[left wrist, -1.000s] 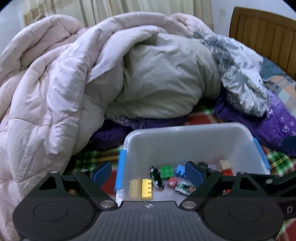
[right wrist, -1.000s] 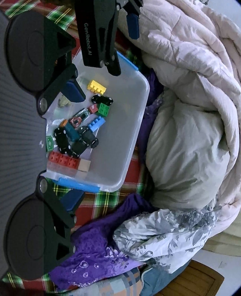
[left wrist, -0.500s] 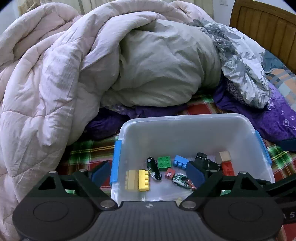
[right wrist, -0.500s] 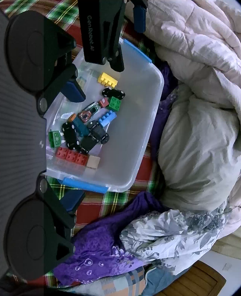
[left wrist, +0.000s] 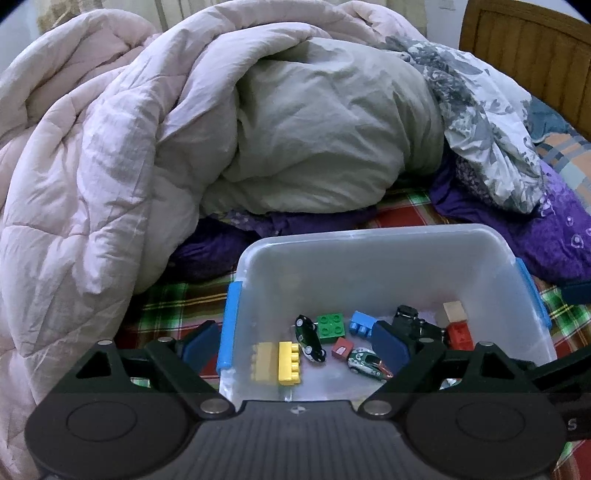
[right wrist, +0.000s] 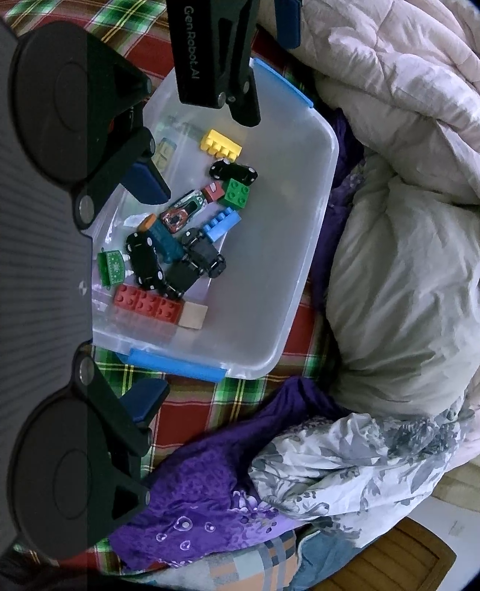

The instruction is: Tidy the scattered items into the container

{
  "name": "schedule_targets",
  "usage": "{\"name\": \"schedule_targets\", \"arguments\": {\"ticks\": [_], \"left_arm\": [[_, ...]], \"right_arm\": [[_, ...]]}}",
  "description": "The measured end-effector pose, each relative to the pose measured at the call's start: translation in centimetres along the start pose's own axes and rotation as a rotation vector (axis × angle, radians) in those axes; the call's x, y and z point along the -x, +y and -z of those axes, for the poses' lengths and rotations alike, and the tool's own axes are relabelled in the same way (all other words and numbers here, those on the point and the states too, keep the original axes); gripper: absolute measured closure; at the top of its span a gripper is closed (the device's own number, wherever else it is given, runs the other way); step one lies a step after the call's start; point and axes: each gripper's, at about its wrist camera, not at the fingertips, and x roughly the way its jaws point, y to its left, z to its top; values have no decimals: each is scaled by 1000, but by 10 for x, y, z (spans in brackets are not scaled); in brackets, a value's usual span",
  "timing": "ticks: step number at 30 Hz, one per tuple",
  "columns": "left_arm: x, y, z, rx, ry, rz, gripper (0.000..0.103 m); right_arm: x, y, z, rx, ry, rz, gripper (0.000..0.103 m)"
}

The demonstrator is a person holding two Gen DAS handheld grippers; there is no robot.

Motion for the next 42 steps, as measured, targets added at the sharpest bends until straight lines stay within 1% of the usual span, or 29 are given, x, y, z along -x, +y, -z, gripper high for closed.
{"name": "schedule_targets", "arguments": {"ticks": [4, 9, 12, 14, 16, 20, 27, 29, 31, 32, 36, 42], "left_arm": [[-6, 1, -1, 5, 51, 0, 12], [-7, 2, 2, 14, 49, -14, 12], [-5, -2, 4, -2, 18, -43, 11], [-3, -8, 5, -32, -11, -70, 7], [-1, -10, 5, -46, -32, -76, 4], [3, -8, 6, -20, -69, -88, 4], [0, -11, 7, -38, -70, -93, 4], [-1, -9, 7, -28, -77, -93, 4], [-4, -5, 6, 7, -56, -74, 6], [-5, -3, 6, 25, -45, -76, 7], [-5, -5, 7, 5, -44, -73, 7], [-7, -3, 7, 21, -35, -89, 7]], "right_arm": [[0, -1, 0, -1, -2, 1, 0], [0, -1, 1, -4, -12, 0, 0], [-1, 1, 4, 5, -15, -1, 0], [-1, 3, 5, 13, -15, -5, 0], [-1, 6, 6, 22, -15, -8, 0], [0, 7, 6, 22, -25, -13, 0], [-1, 4, 5, 12, -29, -9, 0], [-3, 3, 6, 8, -25, -10, 0], [-4, 2, 7, 7, -21, -11, 0], [-4, 2, 7, 8, -19, -11, 0], [-3, 3, 7, 7, -22, -17, 0], [-2, 4, 8, 16, -25, -18, 0]]}}
